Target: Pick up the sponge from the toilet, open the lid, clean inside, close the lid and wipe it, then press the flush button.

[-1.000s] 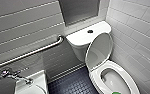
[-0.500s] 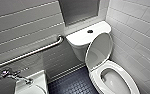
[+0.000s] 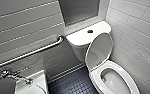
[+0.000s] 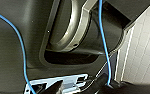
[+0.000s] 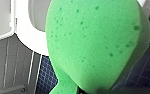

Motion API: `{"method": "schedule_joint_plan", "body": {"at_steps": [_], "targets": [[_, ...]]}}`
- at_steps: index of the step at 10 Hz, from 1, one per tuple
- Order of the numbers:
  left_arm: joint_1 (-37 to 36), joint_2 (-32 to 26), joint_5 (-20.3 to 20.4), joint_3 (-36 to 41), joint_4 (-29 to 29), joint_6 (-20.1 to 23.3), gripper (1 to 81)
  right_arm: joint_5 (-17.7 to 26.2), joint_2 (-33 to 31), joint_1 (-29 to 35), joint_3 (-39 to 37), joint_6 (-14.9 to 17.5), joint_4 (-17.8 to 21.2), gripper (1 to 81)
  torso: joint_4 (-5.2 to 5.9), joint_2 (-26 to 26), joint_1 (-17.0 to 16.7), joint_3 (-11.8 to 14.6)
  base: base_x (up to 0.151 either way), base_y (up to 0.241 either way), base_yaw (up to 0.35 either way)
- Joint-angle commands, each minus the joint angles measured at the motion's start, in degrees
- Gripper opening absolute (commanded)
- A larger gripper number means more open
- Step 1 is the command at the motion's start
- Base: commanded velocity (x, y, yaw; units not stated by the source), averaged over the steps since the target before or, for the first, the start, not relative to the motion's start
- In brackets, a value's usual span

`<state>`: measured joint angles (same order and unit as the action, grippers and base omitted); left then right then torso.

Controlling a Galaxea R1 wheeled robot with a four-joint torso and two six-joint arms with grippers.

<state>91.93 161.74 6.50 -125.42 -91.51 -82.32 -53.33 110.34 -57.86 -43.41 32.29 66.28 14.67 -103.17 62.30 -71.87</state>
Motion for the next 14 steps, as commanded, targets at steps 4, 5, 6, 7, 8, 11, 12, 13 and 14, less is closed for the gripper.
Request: {"method": "schedule_joint_plan", "body": {"at_steps": [4,5,6,7,8,11,12,13,14], "targets": [[2.1,-0.9,-1.1,0.4,-0.7,0.4,81.1,-4.6,11.5,19.7,1.8,14.1,14.0,1.0,0.00,0.0,0.0,0.0,0.000,0.000,0.000],[2.1,-0.9,-1.1,0.4,-0.6,0.4,81.1,-4.3,13.8,22.8,-0.4,14.2,15.5,1.0,0.00,0.0,0.0,0.0,0.000,0.000,0.000],[2.1,-0.9,-1.1,0.4,-0.5,0.4,81.1,-4.0,15.7,25.3,-2.8,14.5,17.0,1.0,0.00,0.0,0.0,0.0,0.000,0.000,0.000],[2.1,-1.1,-1.1,0.4,-0.4,0.4,81.1,-2.8,17.8,27.9,-5.5,15.1,18.0,1.0,0.00,0.0,0.0,0.0,0.000,0.000,0.000],[2.1,-1.2,-1.1,0.3,-0.2,0.4,81.1,0.3,19.2,30.4,-9.3,15.0,19.1,1.0,0.00,0.0,0.0,0.0,0.000,0.000,0.000],[2.1,-1.2,-1.1,0.3,-0.2,0.3,81.1,10.7,23.6,36.5,-22.6,15.0,25.5,1.0,0.00,0.0,0.0,0.0,0.000,0.000,0.000],[2.1,-1.2,-1.1,0.3,-0.2,0.2,81.1,15.2,24.1,37.8,-26.3,15.0,27.0,1.0,0.00,0.0,0.0,0.0,0.000,0.000,0.000],[2.1,-1.1,-1.1,0.3,-0.2,0.2,81.1,18.5,24.7,38.4,-29.5,14.9,27.5,1.0,0.00,0.0,0.0,0.0,0.000,0.000,0.000],[2.1,-1.0,-1.1,0.3,-0.2,0.2,81.1,21.0,25.0,38.8,-32.1,14.8,28.3,1.0,0.00,0.0,0.0,0.0,0.000,0.000,0.000]]}}
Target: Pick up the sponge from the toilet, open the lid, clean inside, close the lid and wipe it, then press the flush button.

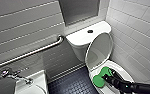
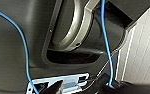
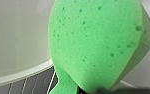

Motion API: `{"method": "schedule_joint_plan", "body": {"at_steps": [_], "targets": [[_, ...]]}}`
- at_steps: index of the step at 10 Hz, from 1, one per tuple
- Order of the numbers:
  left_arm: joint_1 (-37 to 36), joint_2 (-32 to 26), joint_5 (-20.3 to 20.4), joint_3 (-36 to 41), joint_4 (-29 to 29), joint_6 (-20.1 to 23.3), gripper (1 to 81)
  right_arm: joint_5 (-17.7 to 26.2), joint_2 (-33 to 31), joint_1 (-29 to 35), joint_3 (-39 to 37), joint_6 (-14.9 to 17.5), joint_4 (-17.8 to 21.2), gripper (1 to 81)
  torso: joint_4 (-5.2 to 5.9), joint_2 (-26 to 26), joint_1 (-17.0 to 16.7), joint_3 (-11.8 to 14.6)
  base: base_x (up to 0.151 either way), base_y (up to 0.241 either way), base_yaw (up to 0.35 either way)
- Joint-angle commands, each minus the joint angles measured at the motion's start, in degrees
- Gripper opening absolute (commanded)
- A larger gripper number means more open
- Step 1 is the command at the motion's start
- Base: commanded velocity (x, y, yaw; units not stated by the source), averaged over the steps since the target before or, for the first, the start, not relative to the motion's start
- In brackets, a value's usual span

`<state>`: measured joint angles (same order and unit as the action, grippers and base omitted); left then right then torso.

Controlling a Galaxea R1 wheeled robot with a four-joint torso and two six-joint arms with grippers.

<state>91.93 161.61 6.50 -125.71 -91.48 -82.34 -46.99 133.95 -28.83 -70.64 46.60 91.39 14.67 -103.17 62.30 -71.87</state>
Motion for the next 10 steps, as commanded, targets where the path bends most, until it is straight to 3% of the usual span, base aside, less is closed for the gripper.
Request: {"method": "schedule_joint_plan", "body": {"at_steps": [1,3,5,9,10], "targets": [[2.1,-1.0,-1.1,0.6,-0.1,0.2,81.1,16.7,2.0,10.6,-7.5,0.4,3.8,1.0,0.00,0.0,0.0,0.0,0.000,0.000,0.000],[2.1,-1.0,-1.1,0.6,-0.1,0.2,81.1,25.6,3.1,11.0,-13.0,-0.3,3.9,1.0,0.00,0.0,0.0,0.0,0.000,0.000,0.000],[2.1,-0.9,-1.1,0.6,-0.1,0.2,81.1,34.9,5.6,10.2,-19.5,-2.9,3.5,1.0,0.00,0.0,0.0,0.0,0.000,0.000,0.000],[2.1,-0.6,-1.1,-0.2,-0.2,0.2,81.1,41.9,6.4,6.3,-20.4,-2.6,3.4,1.0,0.00,0.0,0.0,0.0,0.000,0.000,0.000],[2.1,-0.7,-1.1,-0.2,-0.2,0.2,81.1,41.2,5.7,4.3,-18.4,-2.7,3.4,1.0,0.00,0.0,0.0,0.0,0.000,0.000,0.000]]}}
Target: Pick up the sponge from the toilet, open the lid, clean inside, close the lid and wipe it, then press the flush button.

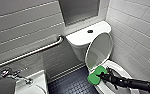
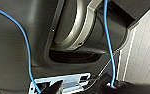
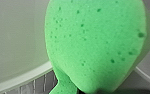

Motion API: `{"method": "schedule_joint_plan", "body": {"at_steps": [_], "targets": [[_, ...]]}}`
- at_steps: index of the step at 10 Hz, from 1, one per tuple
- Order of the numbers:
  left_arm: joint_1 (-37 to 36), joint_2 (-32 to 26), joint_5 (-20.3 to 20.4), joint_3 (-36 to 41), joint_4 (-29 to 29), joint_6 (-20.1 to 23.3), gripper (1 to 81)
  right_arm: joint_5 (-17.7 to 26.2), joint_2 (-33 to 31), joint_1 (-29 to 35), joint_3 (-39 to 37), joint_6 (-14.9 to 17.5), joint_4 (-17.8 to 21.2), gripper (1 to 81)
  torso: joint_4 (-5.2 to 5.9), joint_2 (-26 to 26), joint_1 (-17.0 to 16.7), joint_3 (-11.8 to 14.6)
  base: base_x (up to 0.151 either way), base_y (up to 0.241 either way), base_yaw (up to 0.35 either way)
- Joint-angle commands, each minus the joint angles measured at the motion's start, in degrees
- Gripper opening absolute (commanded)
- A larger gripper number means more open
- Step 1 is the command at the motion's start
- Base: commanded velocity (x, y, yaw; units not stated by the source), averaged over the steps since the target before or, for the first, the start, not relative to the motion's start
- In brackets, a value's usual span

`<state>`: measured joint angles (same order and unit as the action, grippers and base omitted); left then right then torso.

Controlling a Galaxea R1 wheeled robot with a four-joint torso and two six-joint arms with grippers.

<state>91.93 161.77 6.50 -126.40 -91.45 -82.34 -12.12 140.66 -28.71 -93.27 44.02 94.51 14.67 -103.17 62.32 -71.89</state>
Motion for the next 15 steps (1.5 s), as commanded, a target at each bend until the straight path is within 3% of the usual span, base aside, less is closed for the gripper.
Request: {"method": "schedule_joint_plan", "body": {"at_steps": [1,4,6,10,13,15], "targets": [[2.1,-0.9,-1.1,0.5,-0.3,0.2,81.1,5.3,-1.7,2.1,5.0,-0.1,0.1,1.0,0.00,0.0,0.0,0.0,0.000,0.000,0.000],[2.1,-0.9,-1.1,0.5,-0.4,0.2,81.1,4.7,-4.9,-2.0,5.3,-0.2,0.2,1.0,0.00,0.0,0.0,0.0,0.000,0.000,0.000],[2.1,-0.8,-1.1,0.5,-0.5,0.2,81.1,-1.2,-10.5,-4.4,12.4,0.1,0.1,1.0,0.00,0.0,0.0,0.0,0.000,0.000,0.000],[2.2,-0.9,-0.6,0.5,-0.8,0.3,81.1,-1.7,-16.0,-9.5,16.2,0.0,-0.6,1.0,0.00,0.0,0.0,0.0,0.000,0.000,0.000],[2.2,-1.2,0.2,0.5,-0.8,0.4,81.1,-7.2,-20.3,-11.8,21.5,0.0,-2.2,1.0,0.00,0.0,0.0,0.0,0.000,0.000,0.000],[2.2,-1.4,0.2,0.5,-0.8,0.4,81.1,-7.4,-22.4,-14.1,21.5,-0.7,-4.2,1.0,0.00,0.0,0.0,0.0,0.000,0.000,0.000]]}}
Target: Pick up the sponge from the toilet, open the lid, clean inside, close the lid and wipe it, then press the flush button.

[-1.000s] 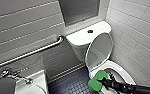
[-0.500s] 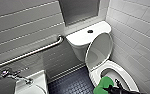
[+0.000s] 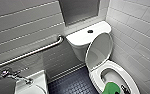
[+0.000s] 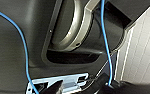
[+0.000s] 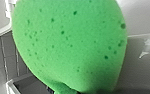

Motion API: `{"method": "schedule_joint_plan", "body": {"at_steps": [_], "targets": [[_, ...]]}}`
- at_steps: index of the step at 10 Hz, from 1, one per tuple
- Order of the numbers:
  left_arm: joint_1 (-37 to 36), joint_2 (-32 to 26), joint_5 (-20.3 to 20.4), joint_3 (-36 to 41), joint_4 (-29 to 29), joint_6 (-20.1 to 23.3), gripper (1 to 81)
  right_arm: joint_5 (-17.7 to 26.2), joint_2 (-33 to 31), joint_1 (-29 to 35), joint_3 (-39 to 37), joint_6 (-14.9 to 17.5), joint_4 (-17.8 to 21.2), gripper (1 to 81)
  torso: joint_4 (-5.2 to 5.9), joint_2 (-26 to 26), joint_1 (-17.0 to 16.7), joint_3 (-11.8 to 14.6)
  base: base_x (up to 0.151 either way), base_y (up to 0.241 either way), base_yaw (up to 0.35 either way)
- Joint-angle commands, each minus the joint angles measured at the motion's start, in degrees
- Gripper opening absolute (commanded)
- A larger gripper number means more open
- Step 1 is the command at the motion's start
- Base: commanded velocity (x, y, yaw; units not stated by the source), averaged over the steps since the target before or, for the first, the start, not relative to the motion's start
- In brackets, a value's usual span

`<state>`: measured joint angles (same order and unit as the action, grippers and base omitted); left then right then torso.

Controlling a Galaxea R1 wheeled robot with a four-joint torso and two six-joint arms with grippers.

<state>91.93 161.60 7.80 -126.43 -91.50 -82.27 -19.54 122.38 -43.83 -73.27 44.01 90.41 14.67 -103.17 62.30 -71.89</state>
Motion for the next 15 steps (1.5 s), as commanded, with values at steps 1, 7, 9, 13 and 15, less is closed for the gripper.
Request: {"method": "schedule_joint_plan", "body": {"at_steps": [1,7,9,13,15], "targets": [[2.2,-1.4,-1.1,0.6,-0.9,0.4,81.1,-0.5,-5.7,-0.2,1.8,-0.9,-0.1,1.0,0.00,0.0,0.0,0.0,0.000,0.000,0.000],[2.1,-1.4,-0.2,0.6,-0.8,1.1,81.1,-5.2,-12.7,-8.2,5.7,-1.8,-0.2,1.0,0.05,0.0,0.0,0.0,0.000,0.000,0.000],[1.8,-1.4,-0.2,0.6,-0.8,1.5,81.1,-6.3,-10.6,-13.6,3.2,-2.1,-0.8,1.0,0.07,0.0,0.0,0.0,0.000,0.000,0.000],[0.3,-2.1,0.2,0.5,-0.3,1.3,81.1,-5.1,-8.3,-23.4,0.0,-1.1,-7.6,1.0,0.07,0.0,0.0,0.0,0.000,0.000,0.000],[-1.2,-2.9,0.2,0.4,-0.3,1.0,81.1,0.6,-5.5,-29.2,-3.4,-1.1,-16.4,1.0,0.07,0.0,0.0,0.0,0.000,0.000,0.000]]}}
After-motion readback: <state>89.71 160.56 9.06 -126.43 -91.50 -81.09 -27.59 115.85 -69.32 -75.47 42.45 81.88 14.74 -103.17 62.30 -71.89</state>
